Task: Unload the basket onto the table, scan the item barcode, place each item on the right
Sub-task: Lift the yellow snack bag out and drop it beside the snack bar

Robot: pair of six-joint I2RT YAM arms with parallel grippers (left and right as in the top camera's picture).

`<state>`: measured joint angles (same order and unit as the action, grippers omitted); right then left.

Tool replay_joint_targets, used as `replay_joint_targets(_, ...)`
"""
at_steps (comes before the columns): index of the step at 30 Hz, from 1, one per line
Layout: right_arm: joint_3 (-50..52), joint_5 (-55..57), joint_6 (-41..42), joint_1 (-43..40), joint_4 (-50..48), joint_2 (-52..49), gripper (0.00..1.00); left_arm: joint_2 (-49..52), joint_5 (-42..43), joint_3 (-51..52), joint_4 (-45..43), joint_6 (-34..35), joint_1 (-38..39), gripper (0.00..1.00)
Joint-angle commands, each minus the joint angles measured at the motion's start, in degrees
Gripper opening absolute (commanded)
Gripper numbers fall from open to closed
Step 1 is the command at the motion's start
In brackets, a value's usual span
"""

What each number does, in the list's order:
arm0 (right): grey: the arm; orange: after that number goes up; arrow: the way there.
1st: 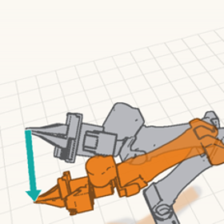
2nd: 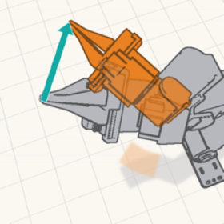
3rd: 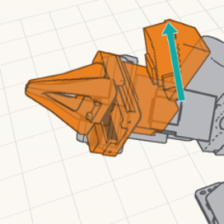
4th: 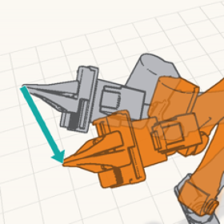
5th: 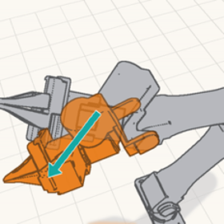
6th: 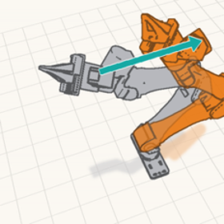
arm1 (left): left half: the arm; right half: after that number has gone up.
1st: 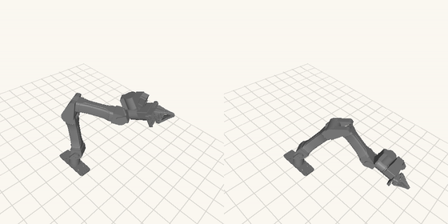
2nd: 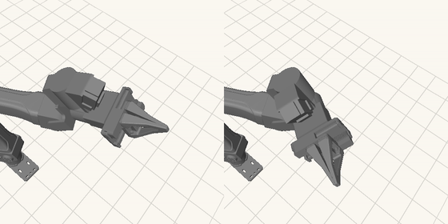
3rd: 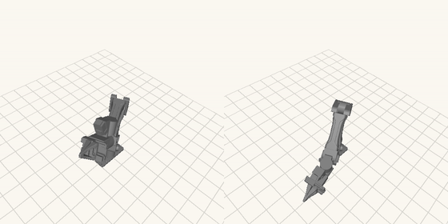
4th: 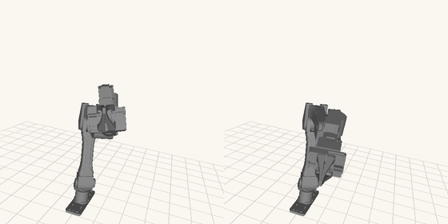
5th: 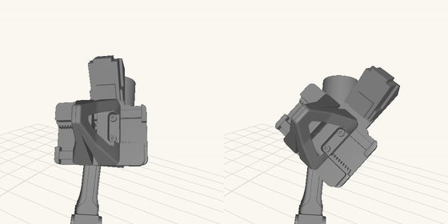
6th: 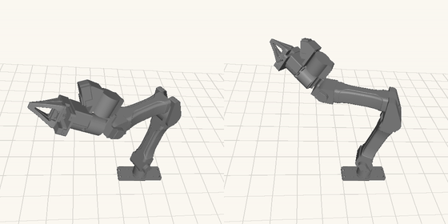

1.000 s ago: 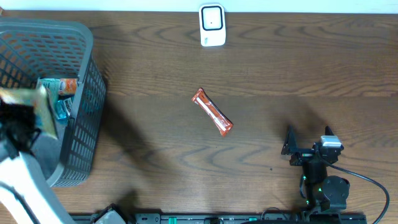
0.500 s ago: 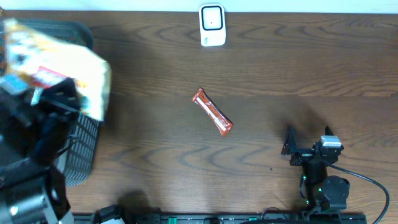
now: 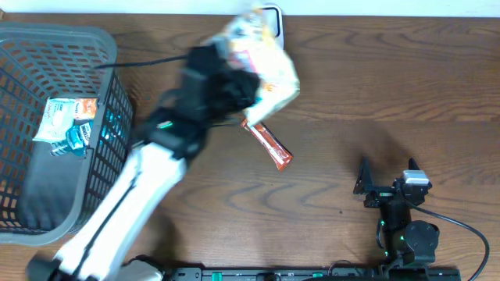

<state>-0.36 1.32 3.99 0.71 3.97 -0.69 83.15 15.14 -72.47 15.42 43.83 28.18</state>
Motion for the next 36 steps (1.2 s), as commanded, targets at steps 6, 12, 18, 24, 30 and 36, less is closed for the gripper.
replay_joint_targets(6,0.04,0.48,-0.66,-0.52,0.15,0.26,0.99,19.5,-2.71,-0.46,-9.29,-0.68,7.3,0.08)
replay_joint_targets(12,0.04,0.48,-0.66,-0.52,0.15,0.26,0.99,28.81,-0.13,-0.46,-8.07,5.01,8.24,0.08)
replay_joint_targets(18,0.04,0.48,-0.66,-0.52,0.15,0.26,0.99,29.07,3.87,-0.72,-8.04,4.94,8.52,0.62)
replay_joint_targets(24,0.04,0.48,-0.66,-0.52,0.15,0.26,0.99,21.11,6.67,-3.21,-2.6,3.23,7.87,0.94)
replay_joint_targets(30,0.04,0.48,-0.66,-0.52,0.15,0.26,0.99,8.85,-0.7,-10.05,12.59,-6.49,4.59,0.96)
replay_joint_targets(36,0.04,0.48,-0.66,-0.52,0.15,0.26,0.99,-3.26,-23.69,-17.07,28.24,-14.29,-2.51,0.97)
